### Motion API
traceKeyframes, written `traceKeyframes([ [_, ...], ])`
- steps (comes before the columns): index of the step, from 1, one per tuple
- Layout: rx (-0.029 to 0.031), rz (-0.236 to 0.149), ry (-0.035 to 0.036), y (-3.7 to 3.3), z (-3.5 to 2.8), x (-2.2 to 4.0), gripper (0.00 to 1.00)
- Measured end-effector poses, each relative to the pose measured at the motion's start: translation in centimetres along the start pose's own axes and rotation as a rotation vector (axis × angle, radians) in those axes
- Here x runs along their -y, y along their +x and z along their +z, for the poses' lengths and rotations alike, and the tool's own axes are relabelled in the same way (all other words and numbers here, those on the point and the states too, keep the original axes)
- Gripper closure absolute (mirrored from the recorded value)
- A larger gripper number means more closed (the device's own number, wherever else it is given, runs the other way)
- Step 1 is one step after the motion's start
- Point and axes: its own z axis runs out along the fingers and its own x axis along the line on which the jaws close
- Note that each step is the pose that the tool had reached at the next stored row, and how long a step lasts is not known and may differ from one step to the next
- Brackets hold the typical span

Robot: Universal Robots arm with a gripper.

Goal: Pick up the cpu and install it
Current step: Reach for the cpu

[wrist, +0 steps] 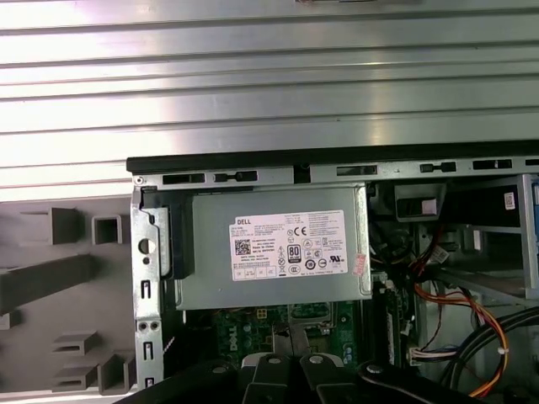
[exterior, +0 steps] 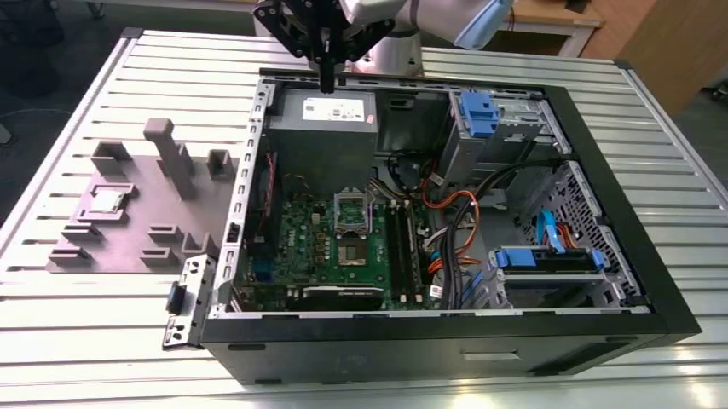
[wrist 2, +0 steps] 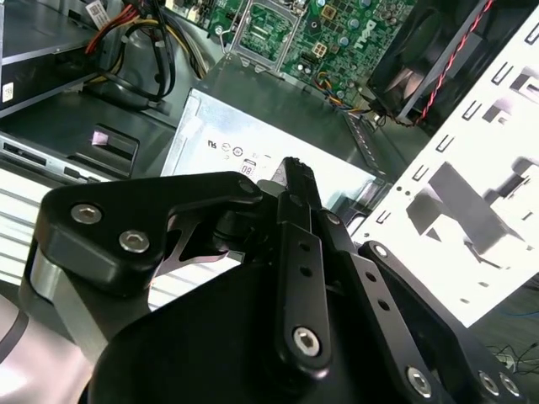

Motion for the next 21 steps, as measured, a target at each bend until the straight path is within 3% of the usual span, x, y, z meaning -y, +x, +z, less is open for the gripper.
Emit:
traceKeyframes([
  [1, 0.0000, 0.000, 0.0000, 0.29, 0.00, 0.02, 0.89],
  [21, 0.0000, 0.000, 0.0000, 0.97, 0.00, 0.07, 0.89],
])
